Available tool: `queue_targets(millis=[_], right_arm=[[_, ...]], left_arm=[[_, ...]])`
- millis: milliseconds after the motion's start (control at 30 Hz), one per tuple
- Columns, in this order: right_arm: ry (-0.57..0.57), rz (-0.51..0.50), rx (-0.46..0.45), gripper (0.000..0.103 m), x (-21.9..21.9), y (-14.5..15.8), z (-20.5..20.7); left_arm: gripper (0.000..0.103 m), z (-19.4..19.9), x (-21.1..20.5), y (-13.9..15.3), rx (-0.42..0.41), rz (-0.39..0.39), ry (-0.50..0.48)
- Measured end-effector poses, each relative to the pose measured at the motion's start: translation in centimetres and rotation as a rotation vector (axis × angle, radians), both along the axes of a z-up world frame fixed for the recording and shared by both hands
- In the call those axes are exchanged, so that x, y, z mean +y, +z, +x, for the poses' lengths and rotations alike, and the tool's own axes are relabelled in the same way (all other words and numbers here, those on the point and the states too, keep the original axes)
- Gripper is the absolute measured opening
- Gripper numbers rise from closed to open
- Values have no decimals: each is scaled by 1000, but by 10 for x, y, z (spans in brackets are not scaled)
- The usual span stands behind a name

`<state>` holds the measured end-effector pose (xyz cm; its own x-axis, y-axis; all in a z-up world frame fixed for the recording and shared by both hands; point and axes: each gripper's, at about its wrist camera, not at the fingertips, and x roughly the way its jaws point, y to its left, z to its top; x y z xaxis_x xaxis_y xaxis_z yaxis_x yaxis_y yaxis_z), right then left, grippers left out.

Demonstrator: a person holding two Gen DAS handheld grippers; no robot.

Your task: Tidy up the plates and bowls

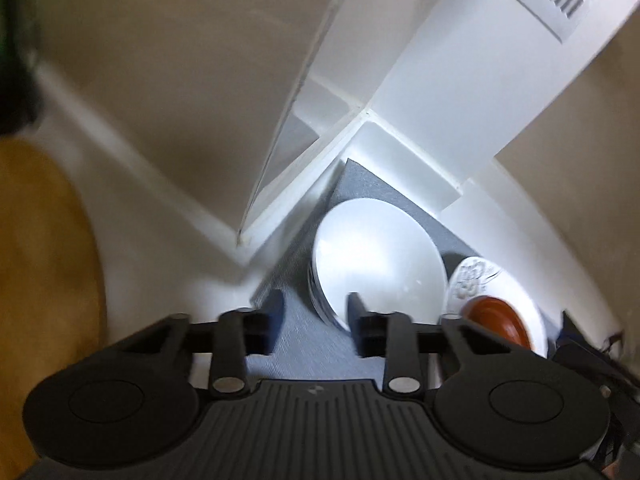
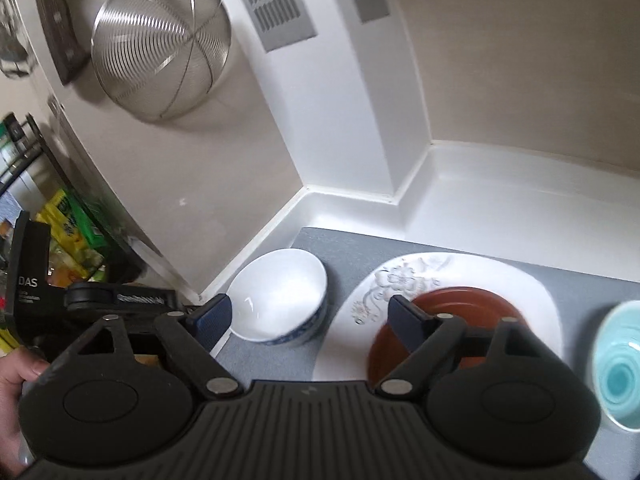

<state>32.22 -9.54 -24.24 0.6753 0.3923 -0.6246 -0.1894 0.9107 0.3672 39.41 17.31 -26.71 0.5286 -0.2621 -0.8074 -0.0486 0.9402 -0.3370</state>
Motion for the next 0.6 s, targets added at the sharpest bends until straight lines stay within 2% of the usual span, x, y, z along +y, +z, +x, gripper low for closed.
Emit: queue_targets(millis=[67, 100, 267, 333, 467, 600], right_arm=[[-3, -30, 24, 74, 16, -10, 11], [-6, -41, 34, 67, 23, -15, 17], [-39, -72, 88, 59, 42, -33, 42], [-47, -89, 114, 49, 47, -40, 50], [-43, -120, 132, 46, 55, -50, 57], [-64, -128, 161, 45, 58, -58, 62]], left_arm=[[21, 8, -3, -5, -6, 27, -49], [20, 10, -3, -7, -8, 32, -62], [18, 21, -7, -19, 1, 38, -131], [18, 21, -9, -22, -11, 54, -138], [18, 24, -10, -26, -23, 54, -128], [18, 26, 1, -28, -28, -5, -69]])
